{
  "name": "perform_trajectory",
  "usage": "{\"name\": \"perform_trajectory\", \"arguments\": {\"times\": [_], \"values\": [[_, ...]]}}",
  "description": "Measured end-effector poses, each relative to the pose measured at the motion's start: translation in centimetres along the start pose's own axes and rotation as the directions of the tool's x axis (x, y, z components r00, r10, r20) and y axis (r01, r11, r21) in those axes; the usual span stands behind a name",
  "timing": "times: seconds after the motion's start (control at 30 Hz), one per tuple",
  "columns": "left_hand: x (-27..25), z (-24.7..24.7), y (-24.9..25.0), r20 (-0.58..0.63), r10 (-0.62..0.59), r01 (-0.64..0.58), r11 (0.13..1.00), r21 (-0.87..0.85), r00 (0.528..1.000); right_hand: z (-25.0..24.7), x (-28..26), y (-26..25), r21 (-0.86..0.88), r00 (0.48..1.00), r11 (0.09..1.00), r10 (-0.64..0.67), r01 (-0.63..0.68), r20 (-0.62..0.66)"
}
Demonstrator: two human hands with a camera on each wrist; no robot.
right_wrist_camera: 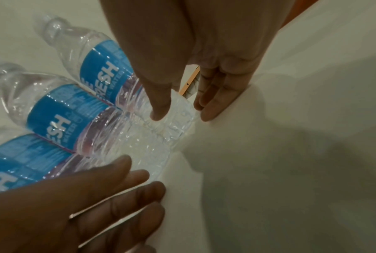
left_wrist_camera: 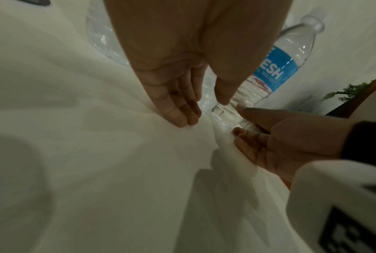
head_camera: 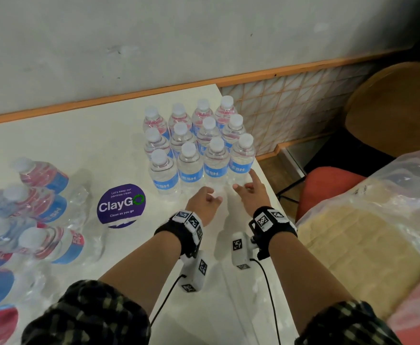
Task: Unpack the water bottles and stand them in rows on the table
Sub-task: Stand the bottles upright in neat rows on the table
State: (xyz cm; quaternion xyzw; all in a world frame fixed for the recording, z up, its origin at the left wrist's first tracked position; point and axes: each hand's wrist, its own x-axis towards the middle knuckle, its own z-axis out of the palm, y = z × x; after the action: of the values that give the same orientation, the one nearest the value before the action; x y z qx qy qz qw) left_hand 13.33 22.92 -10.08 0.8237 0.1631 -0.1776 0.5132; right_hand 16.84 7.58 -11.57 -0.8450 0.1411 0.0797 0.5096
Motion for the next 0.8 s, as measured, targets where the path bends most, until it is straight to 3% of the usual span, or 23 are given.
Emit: {"name": "perform_trajectory", "arguments": {"times": [0.27, 0.4, 0.5, 0.6, 0.7, 0.8], "values": [[-0.5, 0.3, -0.5, -0.046, 0.065, -0.065, 0.998, 0.005, 0.997, 0.3, 0.0, 0.0, -0.049, 1.0, 0.999, 0.002, -0.003, -0.024], [-1.3, -0.4, 0.0, 0.005, 0.057, -0.057, 0.998, 0.0, 0.998, 0.2, -0.2, -0.4, -0.083, 1.0, 0.996, 0.023, -0.025, -0.017], [-2.7, -1.8, 1.1, 0.1, 0.063, -0.074, 0.992, 0.106, 0.993, 0.3, -0.8, -0.9, -0.039, 0.998, 0.997, 0.059, -0.059, -0.021], [-5.2, -4.5, 2.8, 0.134, 0.132, -0.165, 0.948, 0.274, 0.982, 0.4, -2.2, -1.2, 0.062, 0.993, 0.992, 0.115, -0.112, -0.037], [-8.1, -8.1, 3.6, 0.062, 0.225, -0.232, 0.904, 0.359, 0.972, 1.0, -4.1, -1.5, 0.102, 0.986, 0.981, 0.164, -0.165, 0.018], [-11.1, -11.9, 3.0, -0.113, 0.303, -0.228, 0.873, 0.43, 0.946, 2.1, -5.7, -1.8, 0.122, 0.98, 0.974, 0.181, -0.19, 0.082]]}}
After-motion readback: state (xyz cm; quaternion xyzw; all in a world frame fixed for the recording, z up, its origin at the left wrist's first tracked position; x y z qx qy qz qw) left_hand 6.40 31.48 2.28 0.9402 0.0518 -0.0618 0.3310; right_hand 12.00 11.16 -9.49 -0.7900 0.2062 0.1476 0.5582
